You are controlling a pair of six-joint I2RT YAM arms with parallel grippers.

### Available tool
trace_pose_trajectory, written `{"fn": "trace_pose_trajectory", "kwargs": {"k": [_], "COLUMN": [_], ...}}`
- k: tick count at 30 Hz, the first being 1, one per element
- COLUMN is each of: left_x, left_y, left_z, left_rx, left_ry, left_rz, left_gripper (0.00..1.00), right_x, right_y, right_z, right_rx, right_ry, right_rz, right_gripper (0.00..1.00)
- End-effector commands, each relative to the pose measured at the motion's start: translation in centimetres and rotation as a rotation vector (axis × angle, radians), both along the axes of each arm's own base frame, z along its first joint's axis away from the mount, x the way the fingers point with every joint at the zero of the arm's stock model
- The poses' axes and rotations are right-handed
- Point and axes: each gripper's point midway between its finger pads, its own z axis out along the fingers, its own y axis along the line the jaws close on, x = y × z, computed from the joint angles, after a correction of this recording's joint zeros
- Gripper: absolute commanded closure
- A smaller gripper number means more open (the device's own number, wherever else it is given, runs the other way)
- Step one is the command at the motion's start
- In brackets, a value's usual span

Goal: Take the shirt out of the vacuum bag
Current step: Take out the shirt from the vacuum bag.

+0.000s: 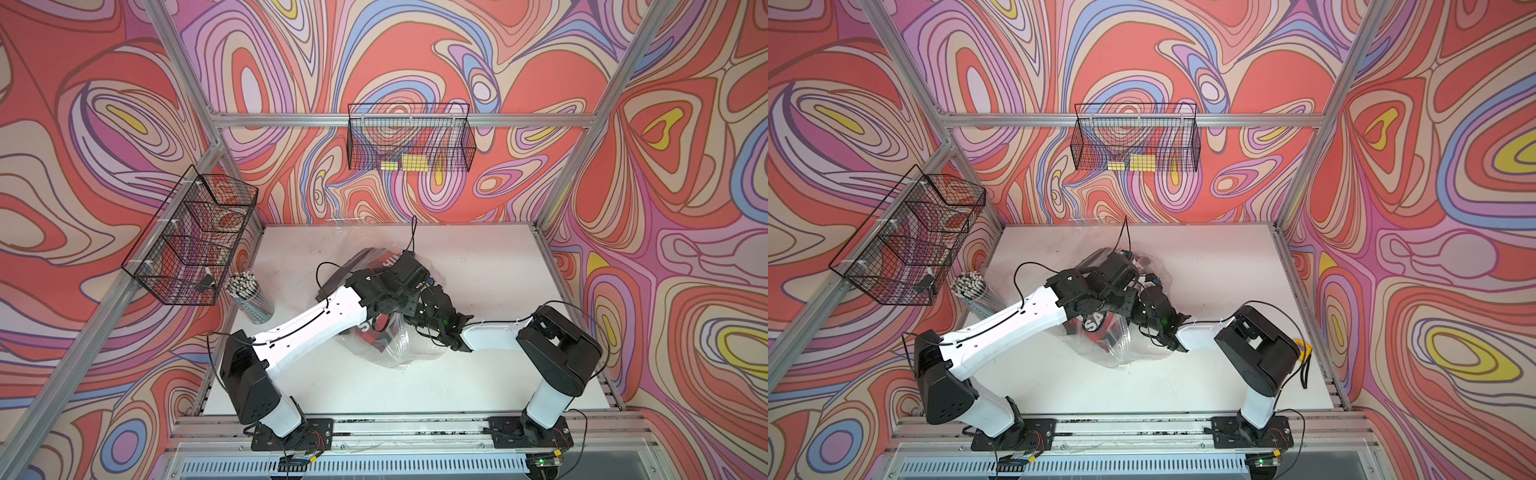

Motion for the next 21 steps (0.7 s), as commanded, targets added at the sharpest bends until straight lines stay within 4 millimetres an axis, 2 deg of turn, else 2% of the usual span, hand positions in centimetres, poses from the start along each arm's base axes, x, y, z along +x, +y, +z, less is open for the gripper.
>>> {"fn": "trace_pose_trajectory", "kwargs": {"k": [1, 5, 6, 9, 11, 14, 16, 21], "left_x": [-0.4, -0.6, -0.6, -0.6, -0.6, -0.6, -0.6, -0.4], "left_y": [0.6, 0.6, 0.6, 0.7, 0.7, 0.9, 1.0, 1.5], "left_z": [0.4, 0.2, 0.1, -0.1, -0.2, -0.1, -0.1, -0.2], "left_rx": [-0.014, -0.016, -0.016, -0.016, -0.014, -0.016, -0.011, -0.011], "left_ry": [-0.002, 0.004, 0.004, 0.006, 0.005, 0.003, -0.001, -0.009], "left_rz": [0.002, 0.001, 0.001, 0.003, 0.005, 0.005, 0.007, 0.023], "left_gripper": [1.00, 1.00, 1.00, 1.00, 1.00, 1.00, 1.00, 1.00], "right_x": [0.7, 0.9, 1.0, 1.2, 1.2, 1.0, 0.8, -0.2], "right_y": [0.7, -0.1, -0.2, 0.6, 1.3, 1.2, 0.9, -0.2], "right_z": [1.6, 2.2, 1.2, 1.1, 0.9, 0.8, 1.0, 4.1], "right_rx": [0.032, 0.080, 0.078, 0.101, 0.098, 0.099, 0.099, 0.106], "right_ry": [-0.047, -0.093, -0.087, -0.093, -0.088, -0.083, -0.080, -0.121], "right_rz": [-0.007, -0.054, -0.063, -0.036, -0.011, -0.007, -0.014, -0.012], "right_gripper": [0.55, 0.61, 0.66, 0.80, 0.87, 1.00, 1.00, 1.00]}}
